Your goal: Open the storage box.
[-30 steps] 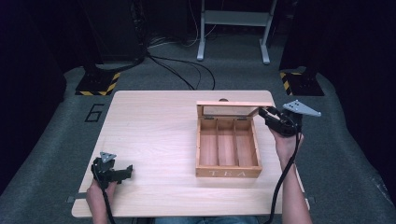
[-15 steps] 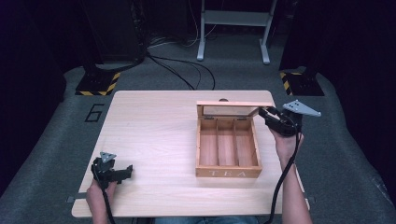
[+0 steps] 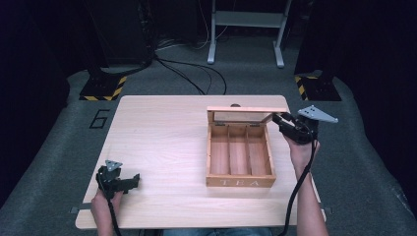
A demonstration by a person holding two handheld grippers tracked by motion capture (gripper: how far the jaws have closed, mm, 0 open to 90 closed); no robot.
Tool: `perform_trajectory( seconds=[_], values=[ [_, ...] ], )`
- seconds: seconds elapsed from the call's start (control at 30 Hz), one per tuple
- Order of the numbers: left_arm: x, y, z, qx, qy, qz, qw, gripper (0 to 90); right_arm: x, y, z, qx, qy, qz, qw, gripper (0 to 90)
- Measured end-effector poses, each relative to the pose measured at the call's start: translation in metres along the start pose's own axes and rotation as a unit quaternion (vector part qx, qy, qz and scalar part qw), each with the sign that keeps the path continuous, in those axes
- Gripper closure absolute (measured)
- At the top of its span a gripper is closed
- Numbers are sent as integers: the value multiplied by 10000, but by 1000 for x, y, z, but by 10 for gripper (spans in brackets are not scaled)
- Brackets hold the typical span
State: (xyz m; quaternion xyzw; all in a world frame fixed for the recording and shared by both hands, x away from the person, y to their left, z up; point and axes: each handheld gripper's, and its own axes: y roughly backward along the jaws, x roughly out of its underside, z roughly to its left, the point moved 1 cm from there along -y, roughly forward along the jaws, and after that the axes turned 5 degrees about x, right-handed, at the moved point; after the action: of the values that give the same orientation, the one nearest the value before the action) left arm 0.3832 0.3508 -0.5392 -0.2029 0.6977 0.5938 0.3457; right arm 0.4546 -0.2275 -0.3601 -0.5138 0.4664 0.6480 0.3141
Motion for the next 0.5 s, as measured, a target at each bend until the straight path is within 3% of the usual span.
perform_trajectory(
  seconds=[0.5],
  values=[
    [0, 0, 0, -1, 0, -1, 10000, 4, 0, 0, 0, -1, 14, -11, 10000, 609]
  ],
)
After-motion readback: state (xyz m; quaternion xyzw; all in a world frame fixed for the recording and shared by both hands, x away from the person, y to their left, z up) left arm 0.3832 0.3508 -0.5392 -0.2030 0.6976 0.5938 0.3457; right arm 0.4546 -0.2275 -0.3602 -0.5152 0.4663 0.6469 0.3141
